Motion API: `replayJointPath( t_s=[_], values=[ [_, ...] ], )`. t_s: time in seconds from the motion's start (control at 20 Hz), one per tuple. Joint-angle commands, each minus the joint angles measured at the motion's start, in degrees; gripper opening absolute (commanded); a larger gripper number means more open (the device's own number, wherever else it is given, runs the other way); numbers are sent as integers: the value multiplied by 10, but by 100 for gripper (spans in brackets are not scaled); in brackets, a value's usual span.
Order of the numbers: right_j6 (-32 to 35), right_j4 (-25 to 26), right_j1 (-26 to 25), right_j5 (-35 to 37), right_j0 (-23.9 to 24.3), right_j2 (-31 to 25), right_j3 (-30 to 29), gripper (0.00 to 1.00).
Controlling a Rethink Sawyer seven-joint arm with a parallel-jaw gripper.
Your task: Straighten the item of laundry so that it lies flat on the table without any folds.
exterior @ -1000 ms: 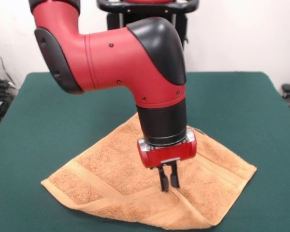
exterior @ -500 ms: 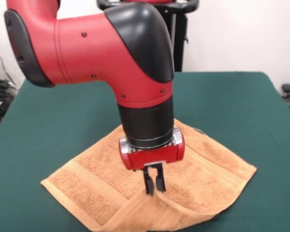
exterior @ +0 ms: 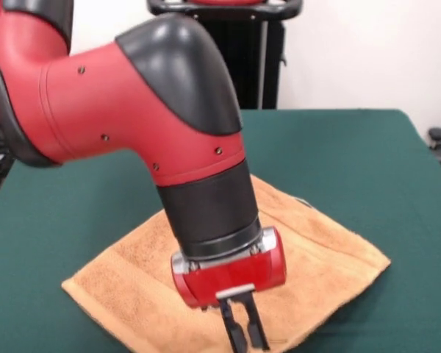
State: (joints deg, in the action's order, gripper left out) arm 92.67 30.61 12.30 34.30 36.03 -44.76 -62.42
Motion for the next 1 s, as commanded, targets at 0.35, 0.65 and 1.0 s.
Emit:
replayJointPath(
  t_s=[0.35, 0.65, 1.0],
  values=[
    [-162, 52, -36, -44, -14, -52, -24, 0],
    [-142, 32, -45, 5, -15, -46, -26, 100],
    [-140, 32, -48, 3, -11, -48, -32, 100]
  ],
)
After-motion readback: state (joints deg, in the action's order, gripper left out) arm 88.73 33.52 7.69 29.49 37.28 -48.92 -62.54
